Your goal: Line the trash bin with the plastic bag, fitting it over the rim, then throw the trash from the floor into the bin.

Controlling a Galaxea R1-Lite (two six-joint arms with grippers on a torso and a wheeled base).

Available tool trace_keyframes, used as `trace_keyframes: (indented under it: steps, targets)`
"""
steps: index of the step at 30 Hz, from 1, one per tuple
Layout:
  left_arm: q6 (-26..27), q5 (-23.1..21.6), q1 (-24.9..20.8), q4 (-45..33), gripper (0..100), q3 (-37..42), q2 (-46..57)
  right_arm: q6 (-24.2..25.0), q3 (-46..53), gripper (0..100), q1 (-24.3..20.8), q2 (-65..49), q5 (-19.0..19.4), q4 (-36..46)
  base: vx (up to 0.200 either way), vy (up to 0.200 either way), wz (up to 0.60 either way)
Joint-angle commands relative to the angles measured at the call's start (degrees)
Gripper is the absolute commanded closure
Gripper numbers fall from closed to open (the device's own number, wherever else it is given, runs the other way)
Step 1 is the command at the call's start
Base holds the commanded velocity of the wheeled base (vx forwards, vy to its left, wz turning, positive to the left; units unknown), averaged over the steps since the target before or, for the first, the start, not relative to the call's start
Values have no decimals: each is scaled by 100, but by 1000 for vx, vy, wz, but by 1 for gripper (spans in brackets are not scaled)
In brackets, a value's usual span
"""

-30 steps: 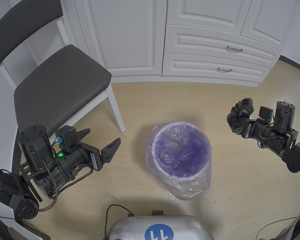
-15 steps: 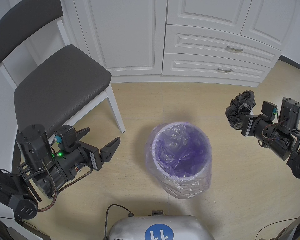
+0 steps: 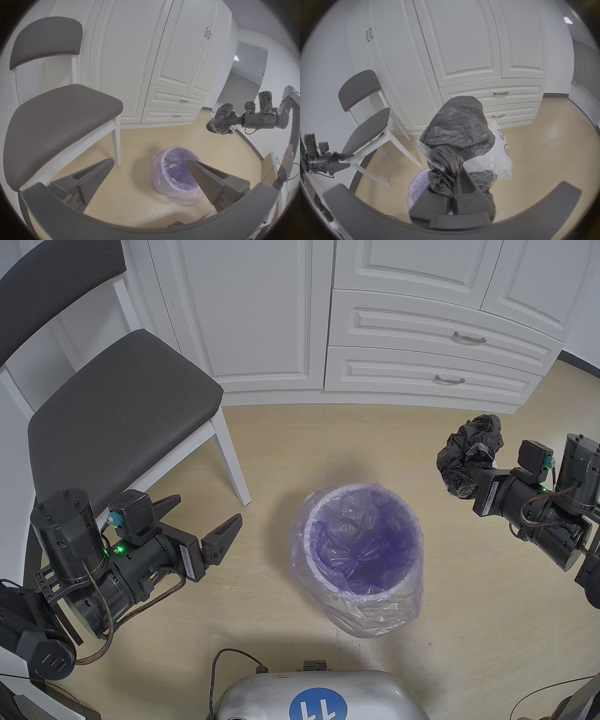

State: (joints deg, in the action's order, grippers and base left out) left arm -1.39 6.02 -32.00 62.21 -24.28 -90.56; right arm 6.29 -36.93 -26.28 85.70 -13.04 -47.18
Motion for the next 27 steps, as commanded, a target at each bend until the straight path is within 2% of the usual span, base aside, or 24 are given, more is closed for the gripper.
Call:
trace_keyframes:
  steps: [1, 17, 27]
  targets:
    - [-2, 4, 1, 2, 0, -6, 4, 4, 10, 100, -193, -9, -84, -2, 0, 0, 0]
    - [-2, -5, 1, 2, 0, 3, 4, 39, 89, 100, -720, -45, -93, -11, 0, 0, 0]
    - [-2, 4, -70, 2, 0, 11, 12, 390, 54, 100, -1125, 17, -84, -20, 0, 0, 0]
